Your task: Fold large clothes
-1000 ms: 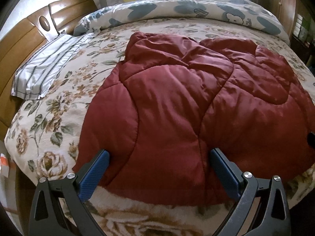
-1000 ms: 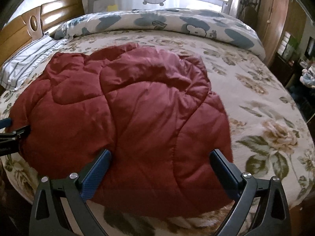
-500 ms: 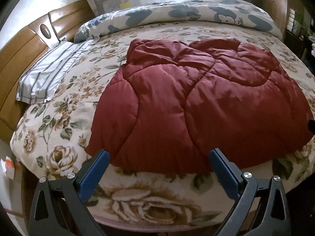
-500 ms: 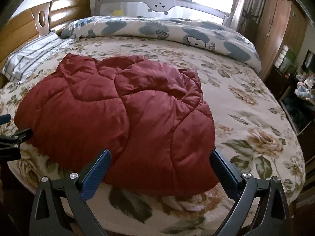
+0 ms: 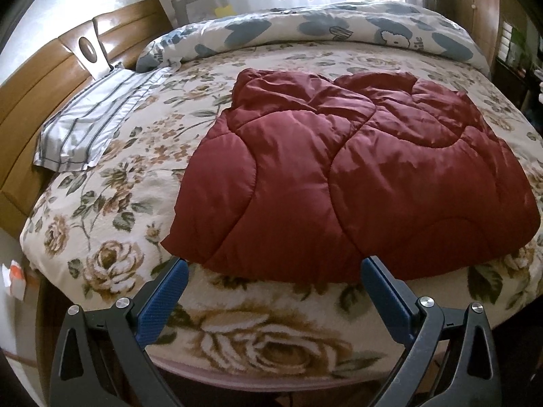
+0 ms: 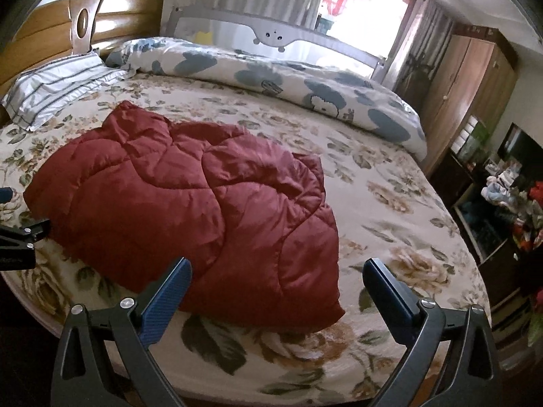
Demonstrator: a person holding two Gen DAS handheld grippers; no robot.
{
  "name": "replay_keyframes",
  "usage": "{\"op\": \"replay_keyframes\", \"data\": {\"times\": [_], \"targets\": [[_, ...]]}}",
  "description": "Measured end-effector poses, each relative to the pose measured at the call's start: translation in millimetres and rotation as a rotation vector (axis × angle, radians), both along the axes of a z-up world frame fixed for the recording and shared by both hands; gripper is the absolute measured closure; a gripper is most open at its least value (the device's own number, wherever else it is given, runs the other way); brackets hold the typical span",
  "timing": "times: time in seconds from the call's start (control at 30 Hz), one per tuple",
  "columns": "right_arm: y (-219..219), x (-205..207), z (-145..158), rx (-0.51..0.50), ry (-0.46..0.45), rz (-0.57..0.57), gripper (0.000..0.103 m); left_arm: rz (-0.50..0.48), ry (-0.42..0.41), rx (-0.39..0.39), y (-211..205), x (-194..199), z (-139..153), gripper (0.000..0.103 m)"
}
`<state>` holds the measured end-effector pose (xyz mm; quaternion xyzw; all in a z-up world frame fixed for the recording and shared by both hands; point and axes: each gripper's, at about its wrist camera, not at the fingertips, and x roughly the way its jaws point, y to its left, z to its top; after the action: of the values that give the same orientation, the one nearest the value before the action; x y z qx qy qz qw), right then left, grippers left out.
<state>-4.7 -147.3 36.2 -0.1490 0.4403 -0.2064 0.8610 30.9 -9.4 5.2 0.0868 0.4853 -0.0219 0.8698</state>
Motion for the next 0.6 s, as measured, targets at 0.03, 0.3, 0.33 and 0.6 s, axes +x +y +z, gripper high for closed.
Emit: {"op": "replay_keyframes", "data": {"times": [0.03,0.3,0.33,0.6], "targets": [[0.2,-0.6,0.7,0.000,-0.002,0.001,0.002,0.001,-0.001,0.001,-0.4,-0.5,0.5,0.001],[-4.8,-3.8,1.8,0.074,-0.010,0.007,0.002,-0.002,-0.007,-0.005,-3.7,-4.0,7.6,0.001],[-6.9,-4.3,2.0,0.101,-0.012,0.009,0.002,-0.003,-0.004,-0.009,-4.1,-4.1,8.9,0.001],[-23.5,-9.2,-2.1,0.384,-0.045,0.046,0.002,0.000,0.002,-0.042,-5.1,-4.2,19.6,0.001]]}}
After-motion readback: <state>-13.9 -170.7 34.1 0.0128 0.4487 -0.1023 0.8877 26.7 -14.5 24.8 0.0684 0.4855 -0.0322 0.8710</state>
